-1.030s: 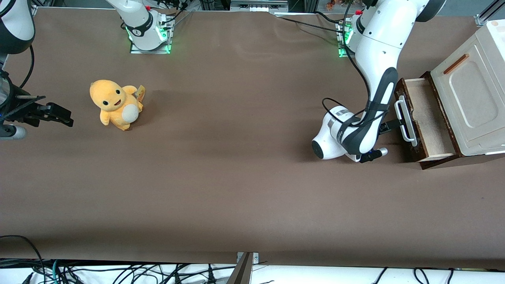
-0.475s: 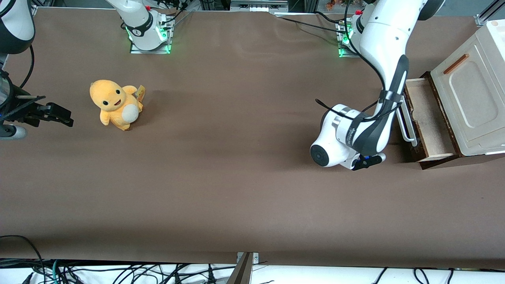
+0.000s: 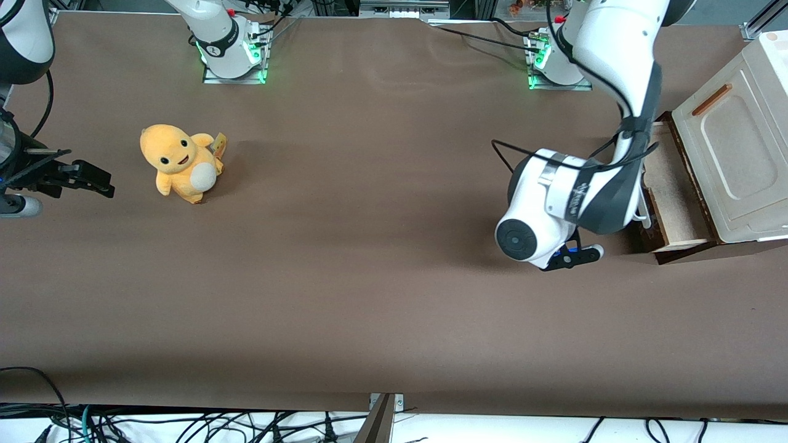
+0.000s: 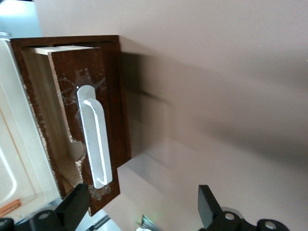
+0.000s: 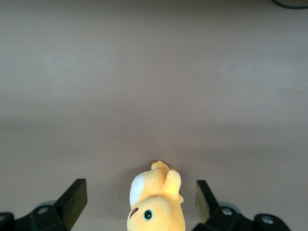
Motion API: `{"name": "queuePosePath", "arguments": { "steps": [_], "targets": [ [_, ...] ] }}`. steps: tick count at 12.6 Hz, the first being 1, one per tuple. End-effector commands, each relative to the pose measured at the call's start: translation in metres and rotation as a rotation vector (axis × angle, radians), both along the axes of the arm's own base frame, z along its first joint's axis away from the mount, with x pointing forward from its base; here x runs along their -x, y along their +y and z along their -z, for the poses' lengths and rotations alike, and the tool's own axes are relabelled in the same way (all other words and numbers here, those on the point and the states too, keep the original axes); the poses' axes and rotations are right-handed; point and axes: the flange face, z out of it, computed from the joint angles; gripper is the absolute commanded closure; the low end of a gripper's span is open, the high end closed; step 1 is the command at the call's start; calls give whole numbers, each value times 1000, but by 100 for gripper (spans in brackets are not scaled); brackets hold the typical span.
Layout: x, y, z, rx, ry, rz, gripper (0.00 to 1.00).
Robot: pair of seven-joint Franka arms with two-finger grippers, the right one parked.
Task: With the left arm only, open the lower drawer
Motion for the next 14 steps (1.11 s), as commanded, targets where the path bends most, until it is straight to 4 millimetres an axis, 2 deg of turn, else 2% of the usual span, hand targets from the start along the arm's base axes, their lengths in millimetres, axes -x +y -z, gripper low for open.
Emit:
{"name": "queuePosePath", "arguments": {
  "steps": [1, 4, 6, 8, 11, 14],
  "targets": [
    [-15, 12, -41, 136, -18, -18, 0],
    [-25, 22, -72, 223, -72, -53, 0],
    [-32, 46, -96, 292, -102, -87, 0],
    [-36, 61, -112, 321, -130, -74, 0],
    [-42, 89, -134, 419, -165, -80, 0],
    [-45, 118, -150, 504, -162, -14, 0]
  ]
}}
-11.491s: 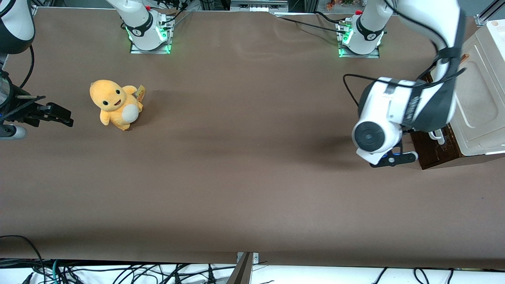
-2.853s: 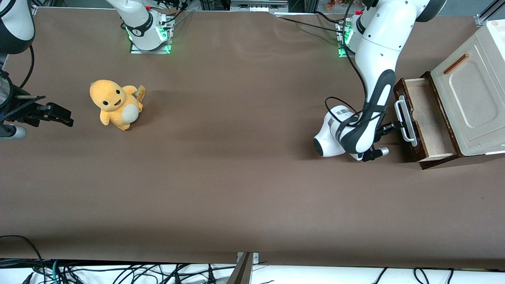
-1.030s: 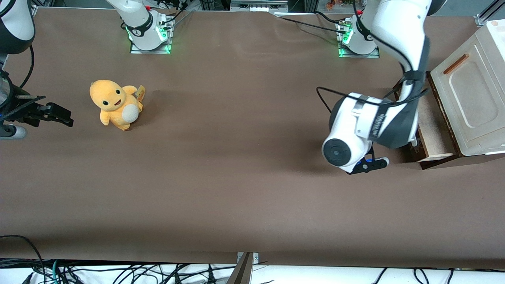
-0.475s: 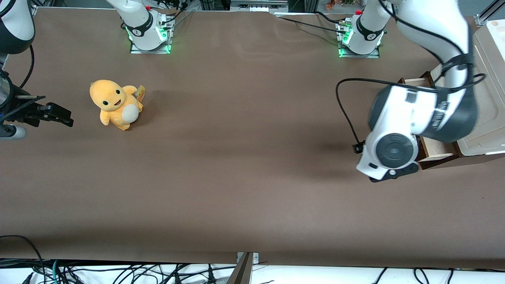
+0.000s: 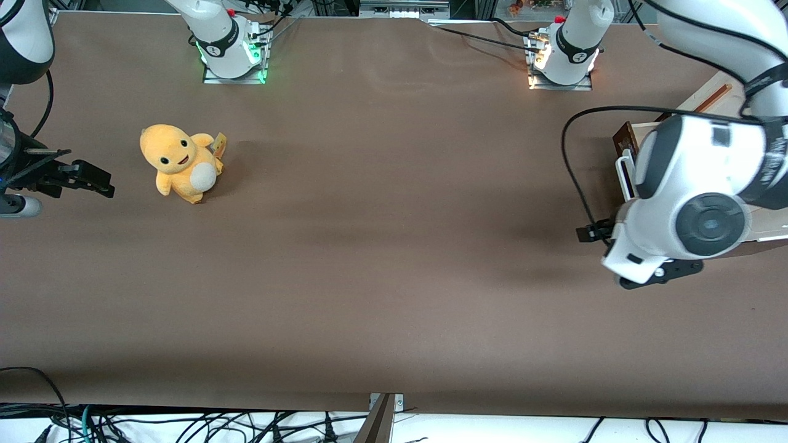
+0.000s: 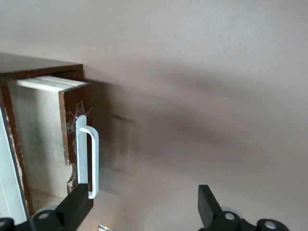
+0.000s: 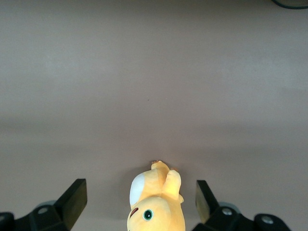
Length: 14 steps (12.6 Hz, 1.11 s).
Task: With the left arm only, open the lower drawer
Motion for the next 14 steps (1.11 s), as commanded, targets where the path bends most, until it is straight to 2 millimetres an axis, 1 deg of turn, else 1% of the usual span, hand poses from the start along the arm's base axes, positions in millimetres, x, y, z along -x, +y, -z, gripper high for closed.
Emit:
{"name": "queuePosePath", "arguments": {
  "steps": [1, 4, 7, 11, 12, 14],
  "targets": [
    [-2, 31, -18, 118, -19, 72, 0],
    [-5, 51, -26, 149, -43, 115, 0],
    [-5, 65, -33, 166, -63, 160, 0],
    [2, 65, -31, 164, -97, 173, 0],
    [3, 64, -28, 165, -91, 174, 0],
    [3, 61, -31, 193, -125, 171, 0]
  ]
}}
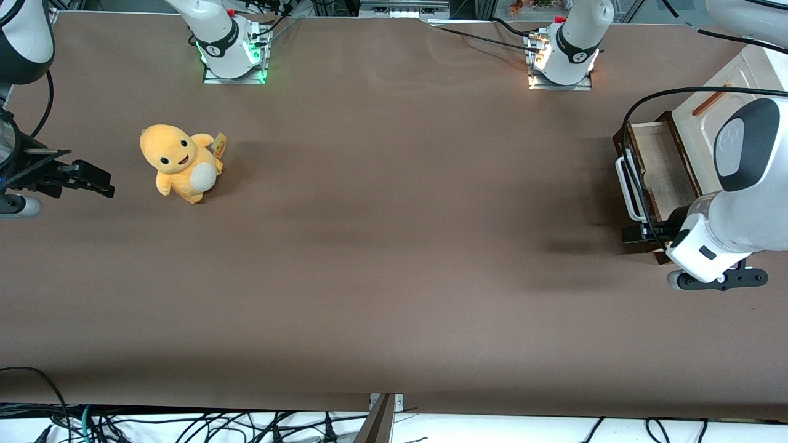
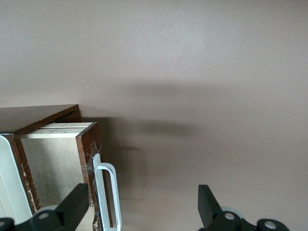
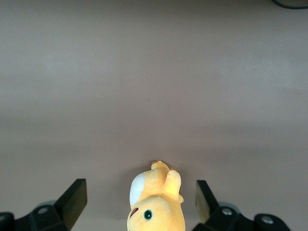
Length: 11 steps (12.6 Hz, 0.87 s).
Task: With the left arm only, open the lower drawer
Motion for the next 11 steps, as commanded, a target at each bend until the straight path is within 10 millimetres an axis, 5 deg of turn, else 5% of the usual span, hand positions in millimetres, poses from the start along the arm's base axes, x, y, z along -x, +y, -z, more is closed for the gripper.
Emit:
{"name": "queuePosePath", "arguments": {
  "steps": [1, 11],
  "targets": [
    [12, -2, -2, 75, -25, -4, 0],
    [2, 8, -5, 94, -131, 80, 0]
  ]
}}
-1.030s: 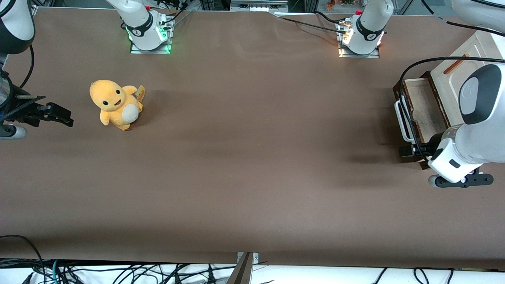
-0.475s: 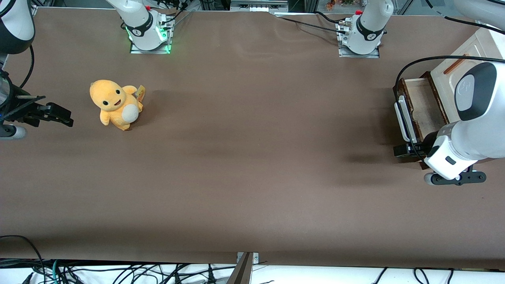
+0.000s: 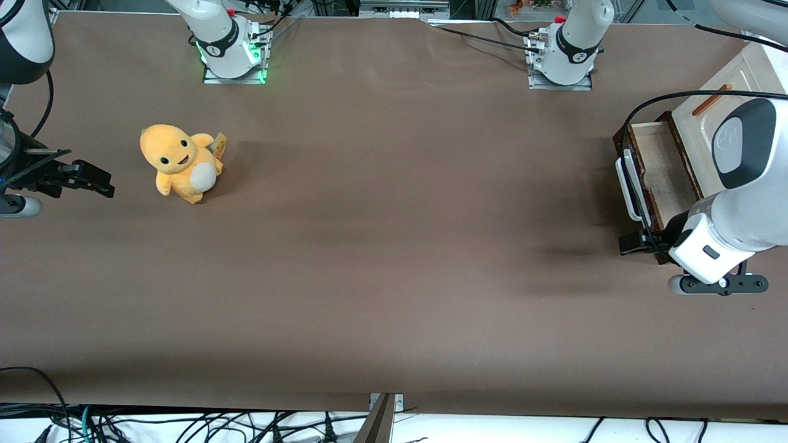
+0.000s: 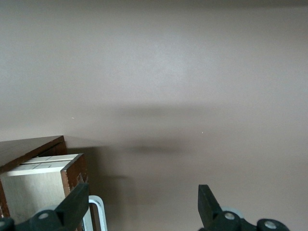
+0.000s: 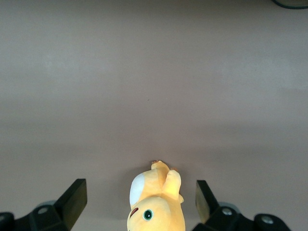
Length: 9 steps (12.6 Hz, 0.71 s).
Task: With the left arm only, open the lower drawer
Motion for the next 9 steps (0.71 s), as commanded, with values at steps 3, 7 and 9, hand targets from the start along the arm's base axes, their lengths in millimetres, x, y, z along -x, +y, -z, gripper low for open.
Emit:
{"name": "queuePosePath", "arguments": {
  "steps": [3, 7, 9],
  "targets": [
    [8, 8, -10, 19, -17, 26, 0],
    [8, 12, -10, 16, -17, 18, 0],
    [8, 12, -10, 14, -17, 18, 0]
  ]
}}
